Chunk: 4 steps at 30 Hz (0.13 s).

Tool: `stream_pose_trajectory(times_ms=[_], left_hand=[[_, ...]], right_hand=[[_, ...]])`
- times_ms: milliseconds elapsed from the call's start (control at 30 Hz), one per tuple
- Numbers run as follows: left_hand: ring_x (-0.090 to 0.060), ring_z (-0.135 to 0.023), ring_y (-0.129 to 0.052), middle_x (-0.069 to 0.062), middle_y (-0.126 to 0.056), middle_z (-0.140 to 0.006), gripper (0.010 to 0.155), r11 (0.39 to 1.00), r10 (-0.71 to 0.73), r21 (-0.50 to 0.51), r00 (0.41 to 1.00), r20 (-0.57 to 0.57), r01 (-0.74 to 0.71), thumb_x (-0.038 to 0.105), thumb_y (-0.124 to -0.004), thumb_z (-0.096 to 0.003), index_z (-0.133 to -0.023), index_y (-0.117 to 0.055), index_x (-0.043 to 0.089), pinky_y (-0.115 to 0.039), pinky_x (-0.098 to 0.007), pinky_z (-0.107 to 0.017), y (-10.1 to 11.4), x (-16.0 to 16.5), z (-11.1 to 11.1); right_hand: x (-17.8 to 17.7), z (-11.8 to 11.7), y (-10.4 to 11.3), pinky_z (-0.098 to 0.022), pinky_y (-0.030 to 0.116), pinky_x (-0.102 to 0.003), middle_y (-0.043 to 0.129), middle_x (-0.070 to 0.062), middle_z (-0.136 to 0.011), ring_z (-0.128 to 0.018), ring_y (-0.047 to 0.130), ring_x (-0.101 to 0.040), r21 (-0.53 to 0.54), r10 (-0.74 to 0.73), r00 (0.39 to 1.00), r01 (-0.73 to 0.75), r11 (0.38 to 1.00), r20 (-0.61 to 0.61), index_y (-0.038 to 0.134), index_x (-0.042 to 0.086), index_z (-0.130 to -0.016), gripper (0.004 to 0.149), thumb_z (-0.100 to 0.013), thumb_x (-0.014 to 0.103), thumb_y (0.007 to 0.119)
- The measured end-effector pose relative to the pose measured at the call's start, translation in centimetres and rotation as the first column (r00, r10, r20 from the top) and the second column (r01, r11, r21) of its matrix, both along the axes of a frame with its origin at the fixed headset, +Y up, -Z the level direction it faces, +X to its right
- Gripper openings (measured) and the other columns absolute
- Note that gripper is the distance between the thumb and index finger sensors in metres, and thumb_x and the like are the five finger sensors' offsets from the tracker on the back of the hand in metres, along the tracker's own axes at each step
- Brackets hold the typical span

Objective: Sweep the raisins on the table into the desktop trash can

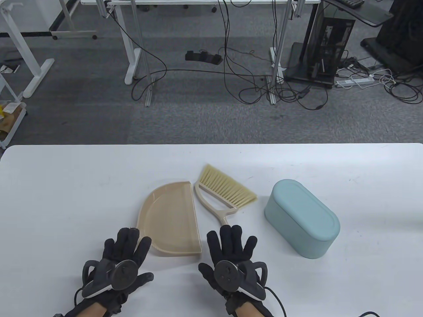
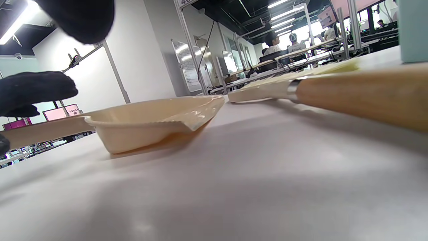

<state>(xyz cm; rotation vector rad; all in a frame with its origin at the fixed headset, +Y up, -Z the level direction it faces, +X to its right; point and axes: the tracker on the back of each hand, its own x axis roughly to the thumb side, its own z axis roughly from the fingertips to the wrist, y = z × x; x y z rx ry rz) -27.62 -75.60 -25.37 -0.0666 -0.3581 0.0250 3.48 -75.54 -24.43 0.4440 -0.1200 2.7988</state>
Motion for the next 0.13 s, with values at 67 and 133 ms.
stream_pose_trajectory(times_ms=[67,133], left_hand=[[-0.042,-0.113,-0.001,-0.009,0.003,-0.119,0.093,1.0,0.001,-0.005,1.0,-0.006,-0.001,0.069,-0.07,-0.0472,-0.114,-0.017,0.031,-0.022,-0.072,-0.075,-0.08,-0.11,-0.01],[-0.041,-0.113,-0.001,-0.009,0.003,-0.119,0.093,1.0,0.001,-0.007,1.0,-0.009,-0.002,0.069,-0.07,-0.0472,-0.114,-0.016,0.031,-0.022,-0.072,-0.075,-0.08,-0.15,0.01]], right_hand=[[0.0,-0.04,-0.18,-0.058,-0.002,-0.07,0.01,-0.018,-0.117,-0.105,0.003,-0.047,-0.014,-0.005,1.0,0.005,1.0,0.001,0.014,0.026,-0.113,0.085,-0.053,0.064,0.062],[-0.04,-0.04,-0.25,-0.058,-0.002,-0.07,0.01,-0.018,-0.117,-0.105,0.003,-0.047,-0.022,-0.009,1.0,0.009,1.0,-0.001,0.014,0.026,-0.113,0.086,-0.053,0.064,0.062]])
